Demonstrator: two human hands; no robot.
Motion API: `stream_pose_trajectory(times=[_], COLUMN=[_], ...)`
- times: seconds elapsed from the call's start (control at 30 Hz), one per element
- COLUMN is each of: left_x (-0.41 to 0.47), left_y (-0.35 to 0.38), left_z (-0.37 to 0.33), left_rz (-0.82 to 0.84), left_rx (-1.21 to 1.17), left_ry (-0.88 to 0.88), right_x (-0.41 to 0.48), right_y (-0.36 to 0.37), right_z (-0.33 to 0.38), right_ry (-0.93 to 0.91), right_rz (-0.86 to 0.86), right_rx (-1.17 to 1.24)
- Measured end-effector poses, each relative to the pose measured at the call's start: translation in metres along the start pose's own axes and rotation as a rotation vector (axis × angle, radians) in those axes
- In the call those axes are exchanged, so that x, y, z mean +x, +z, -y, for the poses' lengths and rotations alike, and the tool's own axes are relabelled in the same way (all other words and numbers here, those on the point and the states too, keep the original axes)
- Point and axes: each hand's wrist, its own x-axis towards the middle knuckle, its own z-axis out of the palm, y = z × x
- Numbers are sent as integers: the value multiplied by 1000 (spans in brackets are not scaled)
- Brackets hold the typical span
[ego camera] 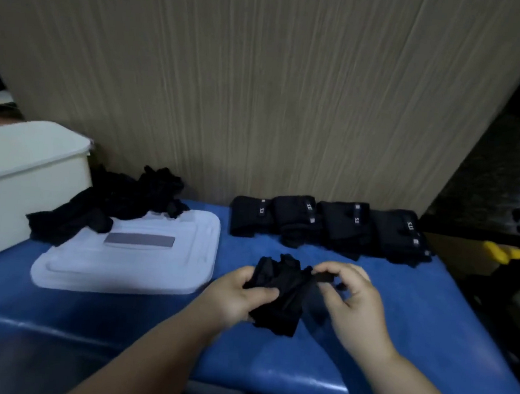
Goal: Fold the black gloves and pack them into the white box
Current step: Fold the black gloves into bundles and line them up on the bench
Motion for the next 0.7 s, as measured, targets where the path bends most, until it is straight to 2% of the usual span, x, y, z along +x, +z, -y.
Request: stream_pose_trajectory(times=[0.2,0.33,0.43,0.53,0.7], left_x=[8,10,12,14,17], left_y=[5,12,20,24,21], left_z=[4,3,2,1,-1], left_rz=[-178,-223,-201,-154,-101], left_rx=[-35,-53,-69,-26,-59], left_ry=[46,120,159,161,86], right_x=[2,4,1,4,15], right_y=[-7,-8,1,6,2], right_z=[-5,4,4,-3,-4], right_ry=[109,362,405,358,398], right_rz=[-39,122,213,120,20], right_rx=[64,417,458,472,668])
